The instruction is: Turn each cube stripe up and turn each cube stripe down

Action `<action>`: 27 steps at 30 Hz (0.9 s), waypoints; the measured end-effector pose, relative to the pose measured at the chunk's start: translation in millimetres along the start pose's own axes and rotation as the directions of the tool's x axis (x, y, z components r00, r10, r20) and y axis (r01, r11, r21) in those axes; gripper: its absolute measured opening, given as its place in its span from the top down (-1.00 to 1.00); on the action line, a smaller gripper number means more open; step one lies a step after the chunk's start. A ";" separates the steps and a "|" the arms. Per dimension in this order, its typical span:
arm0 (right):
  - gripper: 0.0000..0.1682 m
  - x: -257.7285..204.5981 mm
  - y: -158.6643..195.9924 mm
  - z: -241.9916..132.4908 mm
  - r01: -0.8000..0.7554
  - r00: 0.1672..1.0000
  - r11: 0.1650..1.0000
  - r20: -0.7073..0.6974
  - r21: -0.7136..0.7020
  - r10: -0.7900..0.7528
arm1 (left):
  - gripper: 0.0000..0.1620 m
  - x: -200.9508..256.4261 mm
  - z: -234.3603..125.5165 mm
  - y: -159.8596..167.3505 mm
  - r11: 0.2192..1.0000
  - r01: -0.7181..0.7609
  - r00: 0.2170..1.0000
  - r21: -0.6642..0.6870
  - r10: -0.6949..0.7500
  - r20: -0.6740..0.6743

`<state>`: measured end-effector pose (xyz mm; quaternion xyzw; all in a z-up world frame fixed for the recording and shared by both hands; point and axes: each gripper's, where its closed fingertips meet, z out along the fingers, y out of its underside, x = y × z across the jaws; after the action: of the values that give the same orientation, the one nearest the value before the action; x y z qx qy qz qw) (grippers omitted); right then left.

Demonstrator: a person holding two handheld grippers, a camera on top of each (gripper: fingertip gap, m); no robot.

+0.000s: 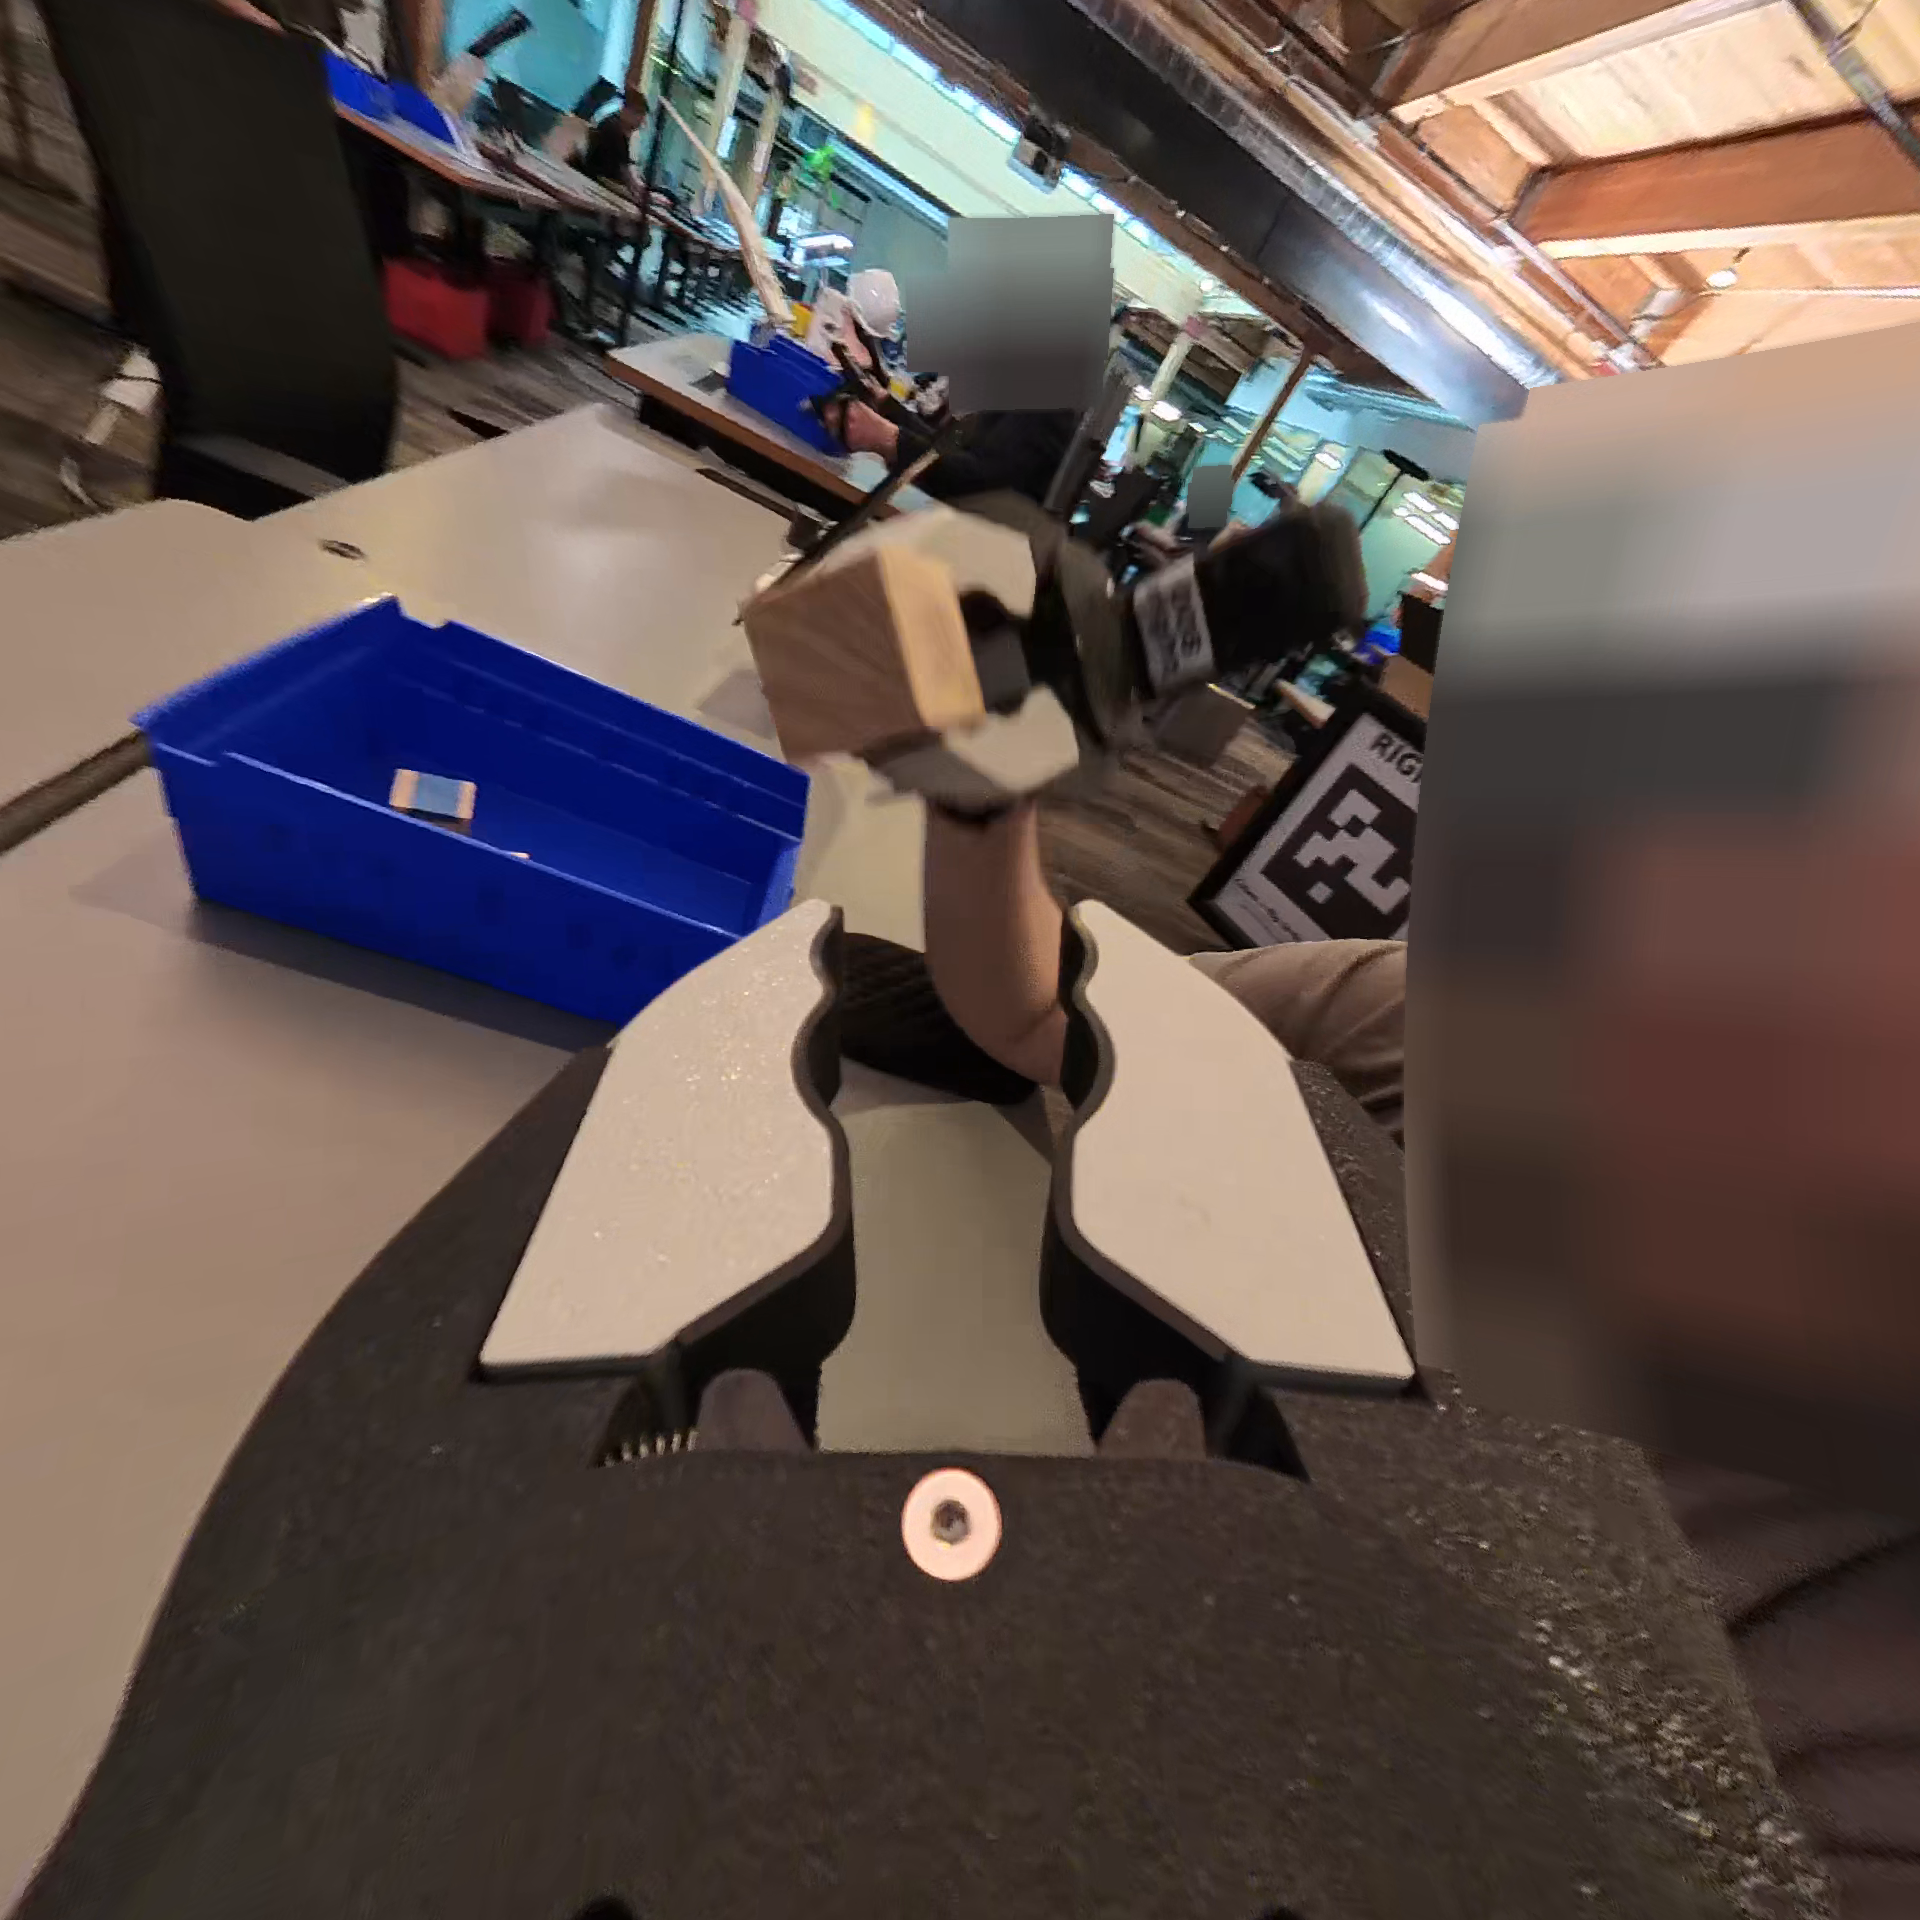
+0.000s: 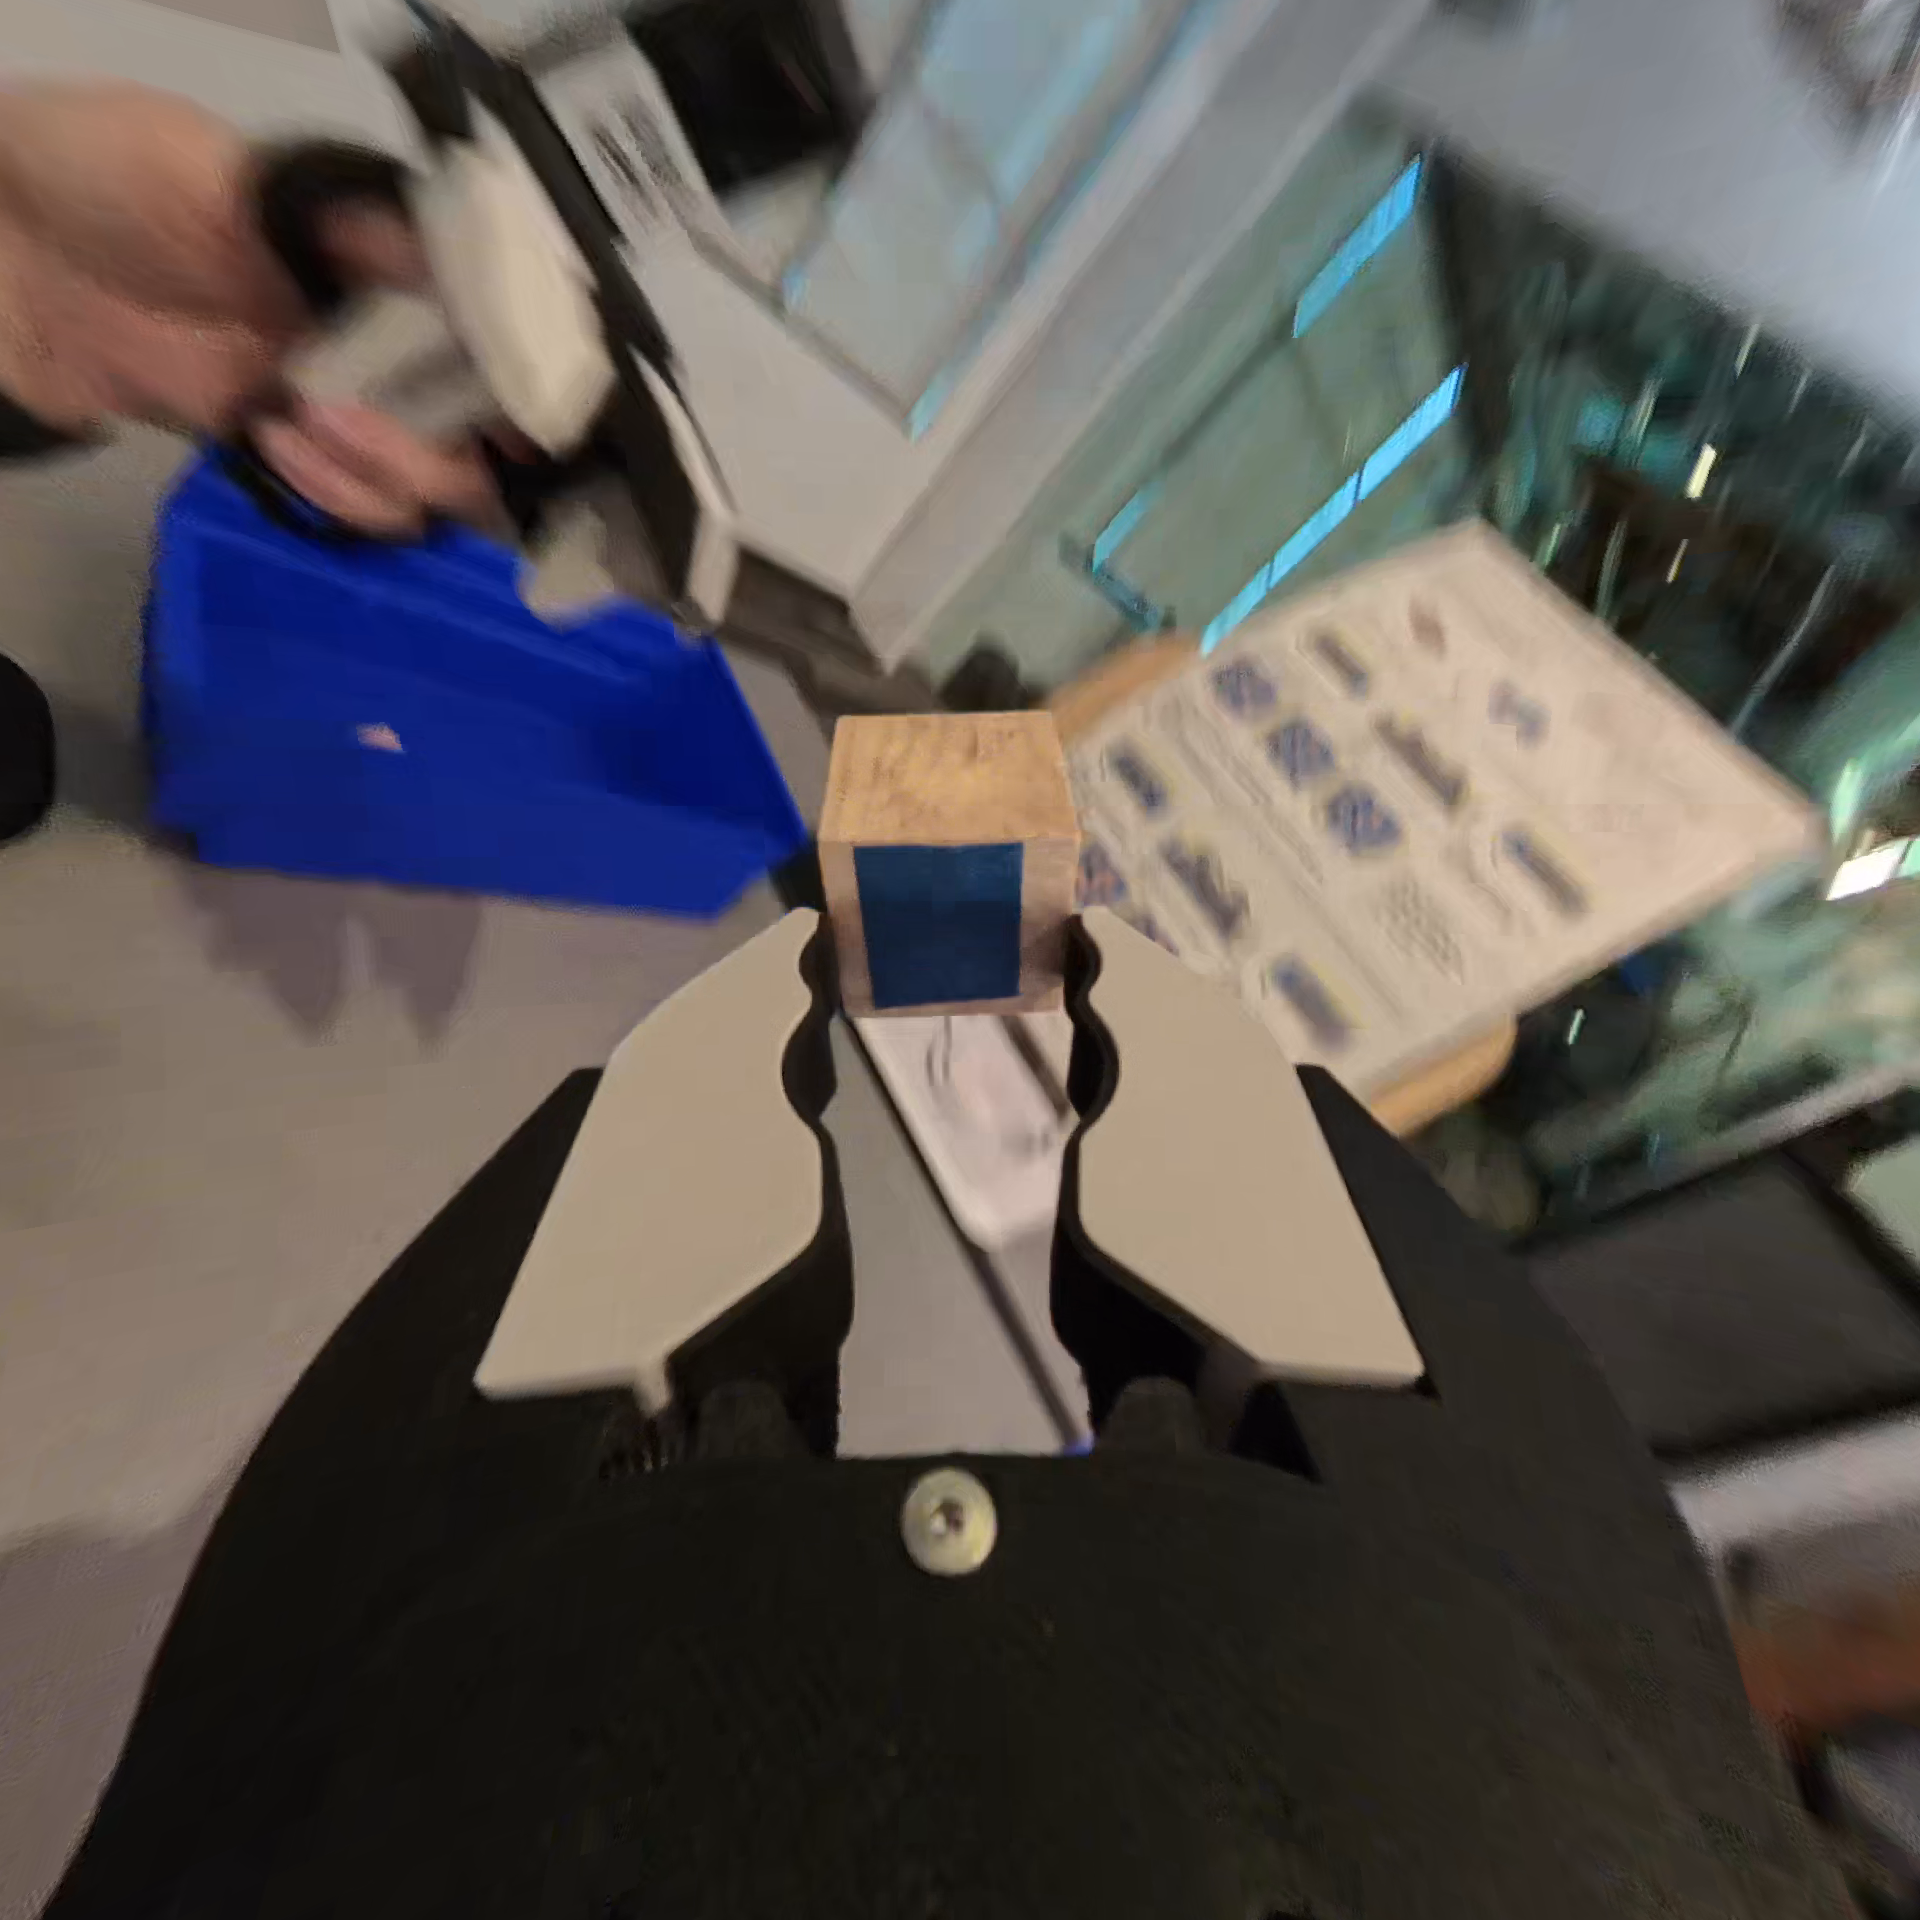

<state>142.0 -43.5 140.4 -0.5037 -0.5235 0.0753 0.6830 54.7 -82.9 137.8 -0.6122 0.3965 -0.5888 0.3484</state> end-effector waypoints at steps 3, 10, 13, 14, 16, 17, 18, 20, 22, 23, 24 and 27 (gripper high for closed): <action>0.50 38.3 83.3 -44.3 -0.216 0.971 0.895 0.008 -0.390 0.238 | 0.52 -4.2 -13.2 3.9 0.999 -0.024 0.996 -0.044 0.028 0.088; 0.49 35.0 297.1 -114.3 -0.537 0.702 0.099 -0.380 -0.838 0.603 | 0.58 -36.3 -51.8 -1.6 0.996 -0.065 0.915 -0.056 0.082 0.396; 0.49 22.8 338.0 -107.6 -0.526 0.668 -0.039 -0.441 -0.850 0.600 | 0.58 -37.2 -63.4 -4.3 0.999 -0.048 0.900 -0.023 0.054 0.432; 0.49 18.4 346.7 -108.1 -0.509 0.674 -0.075 -0.451 -0.858 0.586 | 0.58 -37.5 -66.1 -4.3 0.999 -0.046 0.896 -0.021 0.050 0.442; 0.49 10.0 356.5 -109.3 -0.479 0.677 -0.130 -0.460 -0.868 0.575 | 0.58 -39.0 -70.9 -2.7 0.999 -0.043 0.884 -0.031 0.052 0.465; 0.48 8.5 359.7 -108.3 -0.477 0.679 -0.138 -0.464 -0.868 0.569 | 0.59 -40.5 -73.3 -1.6 0.998 -0.043 0.875 -0.041 0.057 0.481; 0.48 7.8 362.4 -107.1 -0.481 0.678 -0.145 -0.472 -0.864 0.564 | 0.59 -42.8 -76.0 -0.2 0.998 -0.043 0.863 -0.053 0.063 0.501; 0.48 6.0 367.7 -106.9 -0.474 0.684 -0.159 -0.476 -0.866 0.553 | 0.59 -48.7 -82.2 3.1 0.996 -0.038 0.836 -0.077 0.074 0.543; 0.48 4.1 372.3 -106.8 -0.460 0.693 -0.164 -0.468 -0.873 0.549 | 0.63 -57.2 -92.0 4.1 0.995 -0.038 0.795 -0.094 0.087 0.601; 0.48 4.5 373.1 -104.3 -0.468 0.688 -0.155 -0.469 -0.870 0.554 | 0.66 -61.9 -98.7 3.0 0.994 -0.045 0.765 -0.097 0.097 0.637; 0.48 4.3 373.0 -102.4 -0.475 0.680 -0.151 -0.470 -0.867 0.562 | 0.68 -66.1 -105.8 3.8 0.993 -0.042 0.733 -0.110 0.105 0.672; 0.43 7.3 369.4 -101.2 -0.483 0.675 -0.130 -0.463 -0.866 0.574 | 0.68 -75.1 -129.3 19.8 0.980 0.020 0.648 -0.197 0.138 0.749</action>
<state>382.1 77.2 -132.6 -0.9732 -0.2149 0.0089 0.0807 -75.1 -19.2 95.0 -0.8189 0.2878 -0.2269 0.4418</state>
